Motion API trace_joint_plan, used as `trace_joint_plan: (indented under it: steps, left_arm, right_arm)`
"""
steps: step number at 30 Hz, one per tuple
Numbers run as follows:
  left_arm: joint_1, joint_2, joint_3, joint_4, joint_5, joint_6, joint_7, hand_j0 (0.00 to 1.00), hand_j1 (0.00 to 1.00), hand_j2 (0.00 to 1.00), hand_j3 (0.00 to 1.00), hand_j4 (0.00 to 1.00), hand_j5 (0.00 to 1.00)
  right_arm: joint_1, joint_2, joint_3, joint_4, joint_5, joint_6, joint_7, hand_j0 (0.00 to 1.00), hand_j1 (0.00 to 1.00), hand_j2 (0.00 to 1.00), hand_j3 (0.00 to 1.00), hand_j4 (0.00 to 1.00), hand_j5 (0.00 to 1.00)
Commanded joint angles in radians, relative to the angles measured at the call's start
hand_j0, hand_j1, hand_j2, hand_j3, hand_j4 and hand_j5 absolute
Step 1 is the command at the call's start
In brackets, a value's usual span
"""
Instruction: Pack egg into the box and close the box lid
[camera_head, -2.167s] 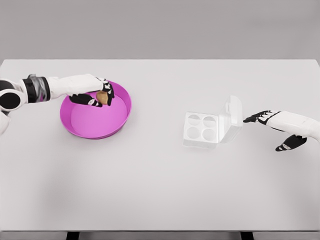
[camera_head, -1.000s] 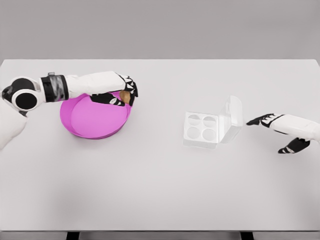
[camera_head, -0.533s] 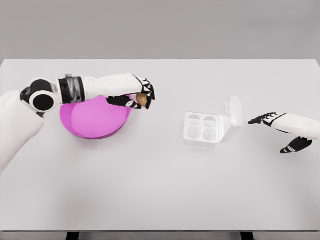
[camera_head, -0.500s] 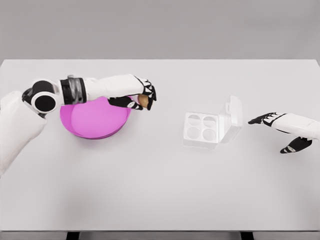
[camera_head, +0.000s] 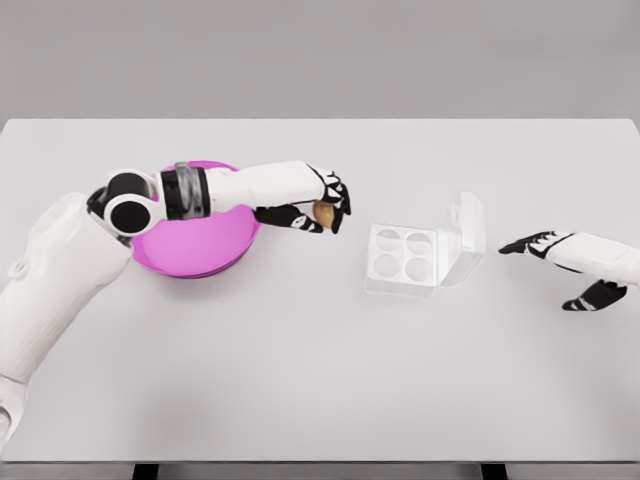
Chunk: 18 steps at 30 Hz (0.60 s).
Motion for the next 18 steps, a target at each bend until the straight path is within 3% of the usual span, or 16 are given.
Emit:
trace_joint_plan:
  steps: [1,14,18]
  left_arm:
    - [0.0,-0.007,-0.001,0.0,0.006,0.003,0.001,0.37,0.37,0.37,0.37,0.37,0.37]
    - [0.008,-0.107,-0.01,0.009,-0.011,0.003,0.001,0.37,0.37,0.37,0.37,0.37,0.37]
    - [0.008,-0.128,-0.024,0.012,-0.012,0.003,0.001,0.37,0.37,0.37,0.37,0.37,0.37]
  right_arm:
    - [0.008,-0.001,-0.04,-0.004,-0.006,0.002,0.0,1.0,1.0,1.0,1.0,1.0,1.0]
    - [0.017,-0.006,-0.062,-0.006,-0.006,0.002,0.0,1.0,1.0,1.0,1.0,1.0,1.0]
    - [0.017,-0.017,-0.08,-0.039,-0.008,0.002,0.0,1.0,1.0,1.0,1.0,1.0,1.0]
